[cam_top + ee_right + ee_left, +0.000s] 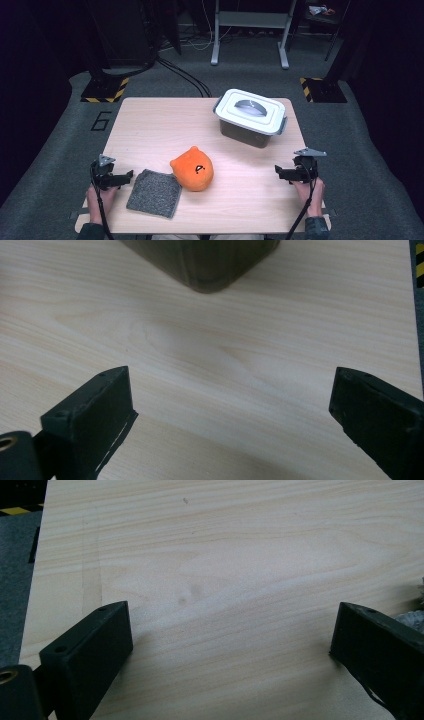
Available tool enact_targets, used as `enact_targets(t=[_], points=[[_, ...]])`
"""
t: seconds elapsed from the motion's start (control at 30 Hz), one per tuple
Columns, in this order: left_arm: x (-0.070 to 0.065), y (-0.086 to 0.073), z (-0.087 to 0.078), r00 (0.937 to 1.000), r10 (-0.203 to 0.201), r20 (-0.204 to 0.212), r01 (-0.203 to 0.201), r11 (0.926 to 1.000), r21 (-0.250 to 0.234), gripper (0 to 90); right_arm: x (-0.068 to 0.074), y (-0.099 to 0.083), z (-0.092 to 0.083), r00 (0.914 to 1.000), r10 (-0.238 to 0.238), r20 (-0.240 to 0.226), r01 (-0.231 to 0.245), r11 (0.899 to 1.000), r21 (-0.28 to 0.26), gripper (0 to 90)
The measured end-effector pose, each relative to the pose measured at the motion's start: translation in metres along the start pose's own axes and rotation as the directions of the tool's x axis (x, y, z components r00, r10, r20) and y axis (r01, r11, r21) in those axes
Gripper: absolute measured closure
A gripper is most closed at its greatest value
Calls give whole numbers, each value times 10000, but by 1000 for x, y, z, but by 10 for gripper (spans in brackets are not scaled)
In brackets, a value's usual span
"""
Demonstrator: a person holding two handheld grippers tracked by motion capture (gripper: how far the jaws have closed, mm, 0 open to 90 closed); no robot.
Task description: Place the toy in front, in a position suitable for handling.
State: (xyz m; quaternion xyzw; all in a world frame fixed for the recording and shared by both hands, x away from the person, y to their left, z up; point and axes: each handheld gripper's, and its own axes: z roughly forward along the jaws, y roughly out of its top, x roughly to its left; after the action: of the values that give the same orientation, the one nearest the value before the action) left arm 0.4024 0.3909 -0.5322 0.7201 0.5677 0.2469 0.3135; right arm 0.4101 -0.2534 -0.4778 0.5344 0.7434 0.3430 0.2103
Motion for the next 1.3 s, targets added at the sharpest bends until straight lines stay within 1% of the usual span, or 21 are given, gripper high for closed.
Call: enact_targets(t=[0.13,0.17,0.2,0.37,0.4,0.63,0.67,0.7,0.73,0.77,0.8,0.87,0.9,0.93,0.97,1.0,1.03,1.1,1.17,1.2,1.3], points=[[0,0,0,10000,29,-11,-29,10000,-22,28,-1,11,-5,9999,28,-121,-30,9998,-172,35],[0,0,0,10000,29,-11,-29,10000,-22,29,-1,11,-5,9999,28,-121,-30,9998,-172,35],[0,0,0,10000,23,-11,-23,10000,-20,28,-1,16,-7,9999,20,-118,-22,9998,-209,36],[0,0,0,10000,21,-9,-21,10000,-22,28,-1,27,-10,9998,23,-194,-28,9996,-284,39],[0,0,0,10000,26,-11,-26,10000,-21,28,-2,29,-10,9996,25,-275,-34,9995,-321,40],[0,0,0,10000,39,-26,-39,10000,-47,28,-2,50,-14,9997,-35,-241,22,9987,-517,50],[0,0,0,10000,50,-25,-50,10000,-51,29,-2,56,-15,9998,-65,-167,56,9985,-544,57],[0,0,0,10000,12,-7,-12,10000,-8,29,-2,56,-15,9998,-65,-167,56,9985,-544,57],[0,0,0,10000,47,-24,-47,10000,-50,29,-3,62,-15,9998,-121,-166,111,9983,-570,58],[0,0,0,10000,47,-24,-47,10000,-50,28,-3,62,-15,9998,-121,-166,111,9983,-570,58],[0,0,0,10000,23,-16,-23,10000,-16,28,-3,69,-15,9997,-90,-222,76,9978,-662,63],[0,0,0,10000,50,-30,-50,10000,-51,29,-3,73,-15,9998,-112,-164,101,9978,-654,65],[0,0,0,10000,16,-13,-16,10000,-16,28,-4,77,-15,9997,-79,-252,61,9975,-704,68],[0,0,0,10000,5,-4,-5,10000,-3,29,-3,83,-14,9997,-87,-213,71,9972,-751,82],[0,0,0,10000,5,-4,-5,10000,-3,29,-3,83,-14,9997,-87,-213,71,9972,-751,82],[0,0,0,10000,32,-13,-32,10000,-23,28,-3,91,-12,9996,-86,-269,66,9972,-745,88],[0,0,0,10000,32,-13,-32,10000,-23,28,-3,91,-12,9996,-86,-269,66,9972,-745,88],[0,0,0,10000,53,-31,-53,10000,-55,28,-3,98,-10,9997,-148,-212,131,9968,-790,104],[0,0,0,10000,49,-28,-49,10000,-51,29,-3,106,-7,9995,-158,-278,136,9968,-784,112],[0,0,0,10000,46,-28,-46,10000,-51,28,-2,112,-4,9997,-176,-194,160,9968,-782,128],[0,0,0,10000,13,-8,-13,10000,-12,29,-2,118,-1,9997,-169,-183,154,9969,-776,135]])
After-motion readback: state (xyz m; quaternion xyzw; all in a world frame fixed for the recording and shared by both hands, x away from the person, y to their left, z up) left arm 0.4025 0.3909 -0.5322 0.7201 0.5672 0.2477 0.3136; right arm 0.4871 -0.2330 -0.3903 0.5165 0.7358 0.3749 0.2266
